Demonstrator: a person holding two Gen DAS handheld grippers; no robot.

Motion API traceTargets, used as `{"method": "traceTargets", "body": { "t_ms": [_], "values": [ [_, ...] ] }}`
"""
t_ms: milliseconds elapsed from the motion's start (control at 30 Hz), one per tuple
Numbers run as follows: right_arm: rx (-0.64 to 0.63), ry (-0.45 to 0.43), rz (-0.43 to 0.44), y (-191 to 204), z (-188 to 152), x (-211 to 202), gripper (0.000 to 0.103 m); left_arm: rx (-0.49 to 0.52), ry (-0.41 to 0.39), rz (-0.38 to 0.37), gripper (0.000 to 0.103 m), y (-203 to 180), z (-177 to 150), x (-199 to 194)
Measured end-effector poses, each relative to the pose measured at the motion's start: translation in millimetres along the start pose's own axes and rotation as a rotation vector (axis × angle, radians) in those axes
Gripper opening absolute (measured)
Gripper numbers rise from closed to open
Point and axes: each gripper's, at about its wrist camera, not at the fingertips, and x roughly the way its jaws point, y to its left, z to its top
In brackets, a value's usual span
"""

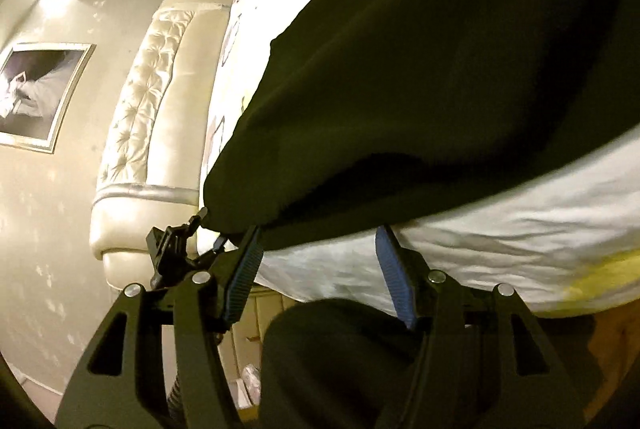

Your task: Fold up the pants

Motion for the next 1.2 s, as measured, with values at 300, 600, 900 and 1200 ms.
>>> {"method": "traceTargets", "body": {
  "t_ms": [300, 600, 900, 1200],
  "values": [
    [0.148, -0.121, 0.034, 3, -6, -6, 0.063, 0.032, 0.0, 0.077, 0.045, 1, 1, 0],
    [0.152, -0.159, 0.048, 13, -4, -3, 0.063, 0.066, 0.01, 0.12, 0.037, 3, 1, 1],
    [0.167, -0.157, 0.029, 0, 0, 21, 0.006, 0.101, -0.006, 0.156, 0.01, -7, -3, -6],
    [0.16, -0.119, -0.023, -14, -7, 23, 0.006, 0.076, 0.034, 0.097, 0.009, 19, -12, -4]
  ]
}}
